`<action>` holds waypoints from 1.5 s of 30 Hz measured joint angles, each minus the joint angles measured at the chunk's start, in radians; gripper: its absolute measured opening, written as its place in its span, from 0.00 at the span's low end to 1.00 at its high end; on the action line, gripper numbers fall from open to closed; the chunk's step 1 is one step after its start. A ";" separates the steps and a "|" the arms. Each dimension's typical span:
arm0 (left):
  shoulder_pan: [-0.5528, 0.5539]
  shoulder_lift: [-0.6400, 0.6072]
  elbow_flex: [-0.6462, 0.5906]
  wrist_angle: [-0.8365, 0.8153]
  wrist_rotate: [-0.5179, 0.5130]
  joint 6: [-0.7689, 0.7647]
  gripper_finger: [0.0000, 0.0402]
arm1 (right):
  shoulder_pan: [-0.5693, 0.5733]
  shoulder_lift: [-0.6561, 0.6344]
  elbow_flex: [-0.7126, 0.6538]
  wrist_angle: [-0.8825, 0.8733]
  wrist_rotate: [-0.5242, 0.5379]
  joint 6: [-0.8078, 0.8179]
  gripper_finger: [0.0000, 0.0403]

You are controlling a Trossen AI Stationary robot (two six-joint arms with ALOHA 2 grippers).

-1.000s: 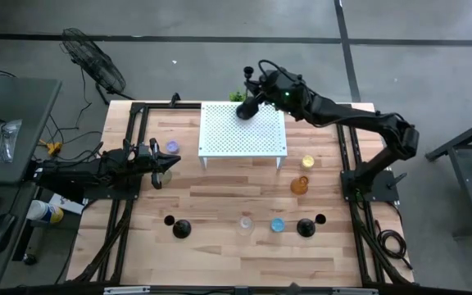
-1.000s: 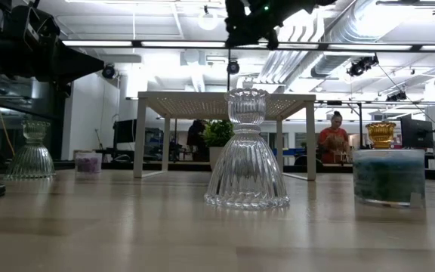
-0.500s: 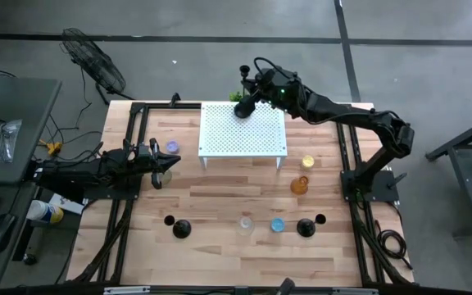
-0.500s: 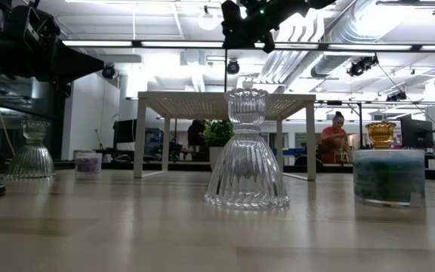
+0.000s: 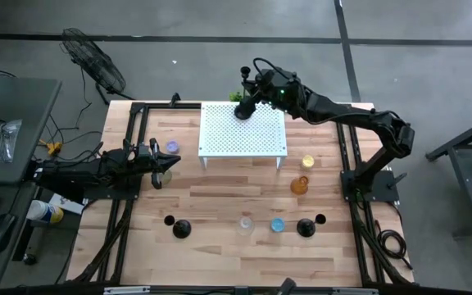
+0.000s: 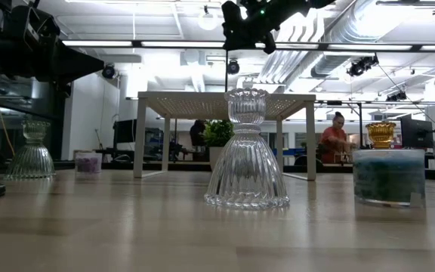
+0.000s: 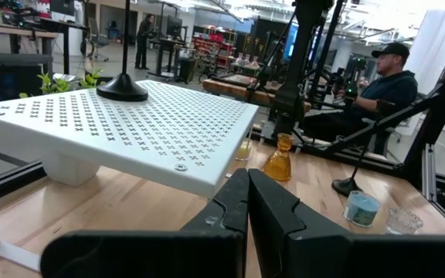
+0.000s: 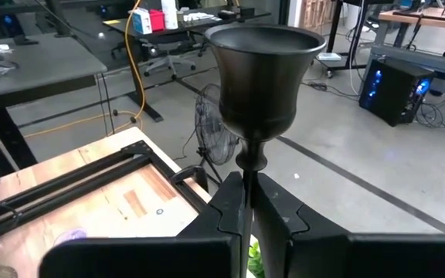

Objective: Pick & Place candle stick holders
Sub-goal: Put the top black candle holder on the shelf, then put the right black candle holder on the shelf aligned with the black candle holder

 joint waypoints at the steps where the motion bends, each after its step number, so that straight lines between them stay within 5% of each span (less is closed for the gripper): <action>1: 0.000 0.000 0.000 0.000 0.000 0.000 0.01 | 0.000 0.000 0.000 -0.001 0.001 0.000 0.01; 7: 0.000 0.000 0.000 0.000 0.000 0.000 0.01 | 0.000 0.000 0.000 -0.003 0.014 0.000 0.04; 34: 0.000 0.000 0.000 0.000 0.000 0.000 0.01 | 0.010 -0.022 -0.001 -0.006 0.068 0.037 0.46; 45: 0.000 0.000 0.000 0.000 0.000 0.000 0.01 | 0.055 -0.077 -0.002 -0.137 0.110 0.086 0.51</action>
